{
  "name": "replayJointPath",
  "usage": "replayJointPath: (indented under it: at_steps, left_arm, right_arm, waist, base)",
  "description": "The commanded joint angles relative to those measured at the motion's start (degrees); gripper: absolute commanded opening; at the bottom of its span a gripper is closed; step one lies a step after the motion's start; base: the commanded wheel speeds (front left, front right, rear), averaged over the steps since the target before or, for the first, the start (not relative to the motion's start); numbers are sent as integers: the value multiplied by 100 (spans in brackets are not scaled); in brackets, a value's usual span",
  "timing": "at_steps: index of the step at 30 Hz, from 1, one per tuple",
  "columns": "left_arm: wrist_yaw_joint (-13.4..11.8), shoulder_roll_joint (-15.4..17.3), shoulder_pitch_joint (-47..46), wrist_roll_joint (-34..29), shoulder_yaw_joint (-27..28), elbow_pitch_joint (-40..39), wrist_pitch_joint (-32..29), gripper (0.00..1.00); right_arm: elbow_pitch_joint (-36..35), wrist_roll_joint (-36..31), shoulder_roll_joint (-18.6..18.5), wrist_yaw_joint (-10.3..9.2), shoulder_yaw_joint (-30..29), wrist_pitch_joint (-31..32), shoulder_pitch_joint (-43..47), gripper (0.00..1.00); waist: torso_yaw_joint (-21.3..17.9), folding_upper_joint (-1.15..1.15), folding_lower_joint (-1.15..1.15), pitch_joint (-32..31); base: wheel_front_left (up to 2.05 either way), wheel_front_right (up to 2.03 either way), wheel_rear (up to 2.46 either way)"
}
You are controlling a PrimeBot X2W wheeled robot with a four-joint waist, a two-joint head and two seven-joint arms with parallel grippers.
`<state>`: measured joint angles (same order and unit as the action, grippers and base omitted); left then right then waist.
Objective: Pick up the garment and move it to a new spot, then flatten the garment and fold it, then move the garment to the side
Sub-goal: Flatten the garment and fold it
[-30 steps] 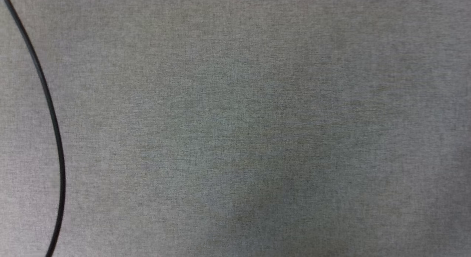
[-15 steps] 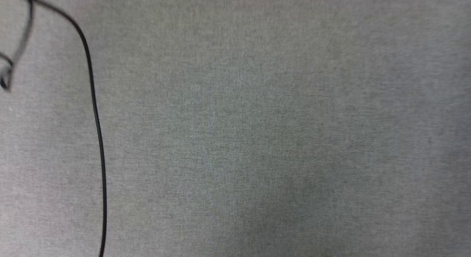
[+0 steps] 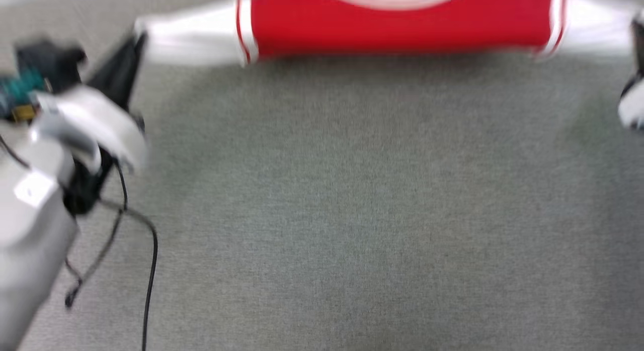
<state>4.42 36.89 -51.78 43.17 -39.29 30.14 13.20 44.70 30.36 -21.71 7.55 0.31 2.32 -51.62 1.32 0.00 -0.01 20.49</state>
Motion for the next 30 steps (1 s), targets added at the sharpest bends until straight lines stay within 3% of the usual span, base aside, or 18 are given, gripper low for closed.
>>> replayJointPath:
  at_steps: [1,8,15,30]
  left_arm:
    - [-129,120,436,94,-21,-204,-28,0]
    - [-437,321,1600,282,-183,-860,-94,0]
    - [-771,516,2675,450,-342,-1371,-109,0]
    - [-975,780,4028,685,-783,-1994,-319,0]
  right_arm:
    - [-354,319,-146,-11,86,142,511,0]
    - [-1340,1025,-472,-11,334,506,1932,0]
    - [-2132,1254,-816,-11,607,679,3188,0]
    - [-3170,1574,-1526,-11,1483,1233,4720,0]
  waist:
    - [28,0,1,-357]
    - [64,0,1,-822]
    - [91,0,1,-1221]
    - [93,0,1,-1981]
  base:
    - [0,0,0]
    - [0,0,0]
    - [0,0,0]
    - [0,0,0]
